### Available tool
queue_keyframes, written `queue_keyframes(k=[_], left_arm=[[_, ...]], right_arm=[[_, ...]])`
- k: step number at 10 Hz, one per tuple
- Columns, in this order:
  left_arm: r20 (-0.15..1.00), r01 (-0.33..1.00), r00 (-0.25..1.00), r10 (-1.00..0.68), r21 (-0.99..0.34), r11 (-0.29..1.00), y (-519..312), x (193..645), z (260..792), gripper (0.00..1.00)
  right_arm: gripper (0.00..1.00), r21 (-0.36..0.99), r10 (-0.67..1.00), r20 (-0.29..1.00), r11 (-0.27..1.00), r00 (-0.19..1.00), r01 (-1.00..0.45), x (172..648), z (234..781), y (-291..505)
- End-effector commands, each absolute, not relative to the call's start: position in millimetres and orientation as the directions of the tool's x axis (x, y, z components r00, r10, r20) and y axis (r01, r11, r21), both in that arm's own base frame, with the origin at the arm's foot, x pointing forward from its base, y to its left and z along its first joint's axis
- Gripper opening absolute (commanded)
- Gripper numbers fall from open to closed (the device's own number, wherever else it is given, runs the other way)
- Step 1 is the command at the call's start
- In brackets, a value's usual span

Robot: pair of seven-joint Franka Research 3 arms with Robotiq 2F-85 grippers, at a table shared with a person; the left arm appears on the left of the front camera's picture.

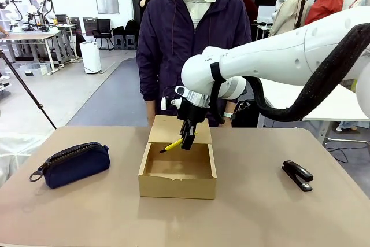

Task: Pack the items into the box.
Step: Pick up the item specified by the human and place it in the Mailer Box.

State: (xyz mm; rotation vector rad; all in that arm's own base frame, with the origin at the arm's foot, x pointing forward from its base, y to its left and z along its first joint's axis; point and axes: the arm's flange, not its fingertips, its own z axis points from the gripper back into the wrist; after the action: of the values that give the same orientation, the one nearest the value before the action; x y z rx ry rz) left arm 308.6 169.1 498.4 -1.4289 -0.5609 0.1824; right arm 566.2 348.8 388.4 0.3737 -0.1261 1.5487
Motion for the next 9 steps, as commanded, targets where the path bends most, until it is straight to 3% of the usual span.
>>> queue_keyframes(k=[1, 2, 3, 9], left_arm=[[0.27, 0.232, 0.852, 0.448, -0.963, 0.139, 169.6, 309.1, 500.7, 1.0], [0.27, 0.232, 0.852, 0.448, -0.963, 0.139, 169.6, 309.1, 500.7, 1.0], [0.27, 0.232, 0.852, 0.448, -0.963, 0.139, 169.6, 309.1, 500.7, 1.0], [0.27, 0.232, 0.852, 0.448, -0.963, 0.139, 169.6, 309.1, 500.7, 1.0]], right_arm=[[0.34, 0.162, 0.955, 0.292, -0.003, 0.045, -0.987, 568.1, 395.0, 354.9], [0.89, 0.163, 0.955, 0.293, -0.001, 0.048, -0.987, 568.0, 395.1, 354.4], [1.0, 0.168, 0.955, 0.291, 0.003, 0.052, -0.986, 568.4, 394.5, 354.1], [1.0, 0.181, 0.96, 0.27, 0.032, 0.081, -0.983, 568.2, 393.0, 352.3]])
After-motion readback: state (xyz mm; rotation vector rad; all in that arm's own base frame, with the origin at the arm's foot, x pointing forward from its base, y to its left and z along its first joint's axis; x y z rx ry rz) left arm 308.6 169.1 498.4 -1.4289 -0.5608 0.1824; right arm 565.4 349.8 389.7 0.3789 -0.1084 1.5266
